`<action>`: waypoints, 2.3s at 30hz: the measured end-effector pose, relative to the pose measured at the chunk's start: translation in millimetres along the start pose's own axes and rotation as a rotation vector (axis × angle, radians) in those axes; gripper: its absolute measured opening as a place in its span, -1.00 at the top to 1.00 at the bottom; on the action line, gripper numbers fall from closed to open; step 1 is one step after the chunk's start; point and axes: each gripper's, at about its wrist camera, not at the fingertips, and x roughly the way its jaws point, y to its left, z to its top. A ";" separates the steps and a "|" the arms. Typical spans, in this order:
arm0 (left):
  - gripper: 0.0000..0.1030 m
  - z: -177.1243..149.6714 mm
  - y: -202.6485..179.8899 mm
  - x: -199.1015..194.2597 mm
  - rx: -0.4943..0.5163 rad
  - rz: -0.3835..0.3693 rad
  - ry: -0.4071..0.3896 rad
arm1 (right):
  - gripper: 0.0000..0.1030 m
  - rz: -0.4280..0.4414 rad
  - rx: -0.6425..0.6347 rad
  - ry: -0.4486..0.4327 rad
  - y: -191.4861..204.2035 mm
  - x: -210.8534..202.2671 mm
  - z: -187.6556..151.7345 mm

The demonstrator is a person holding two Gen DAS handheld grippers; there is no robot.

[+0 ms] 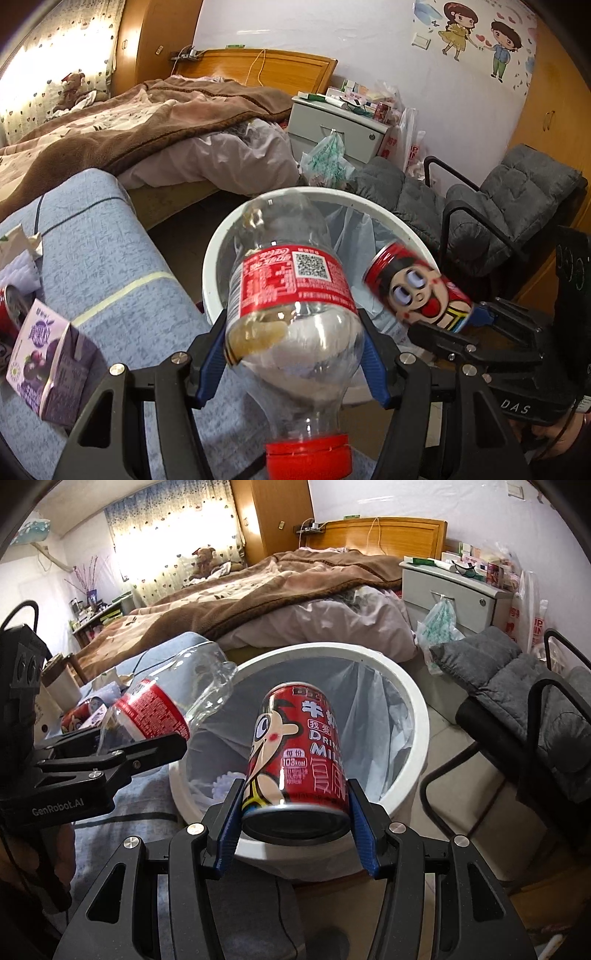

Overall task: Collect trash
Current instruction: 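Carry bottle and can over the bin and open both grippers to drop them, then grasp the purple juice box with the right gripper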

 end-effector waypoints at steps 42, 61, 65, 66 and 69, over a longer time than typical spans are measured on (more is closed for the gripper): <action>-0.48 -70.4 47.0 -121.9 -0.163 0.178 -0.165 | -0.06 0.162 -0.114 -0.126 92.5 -69.2 -31.4; -0.36 -92.2 103.5 -142.0 -0.254 0.294 -0.145 | -0.06 0.277 -0.150 -0.046 145.0 -35.2 -24.4; -0.35 -86.4 117.7 -140.3 -0.250 0.304 -0.136 | -0.06 0.278 -0.177 -0.040 162.5 -26.1 -17.4; -0.32 -85.0 121.4 -140.2 -0.249 0.309 -0.136 | -0.06 0.276 -0.181 -0.032 166.9 -22.2 -15.1; -0.29 -82.0 132.7 -141.8 -0.254 0.331 -0.139 | -0.06 0.275 -0.179 -0.023 175.5 -13.2 -9.5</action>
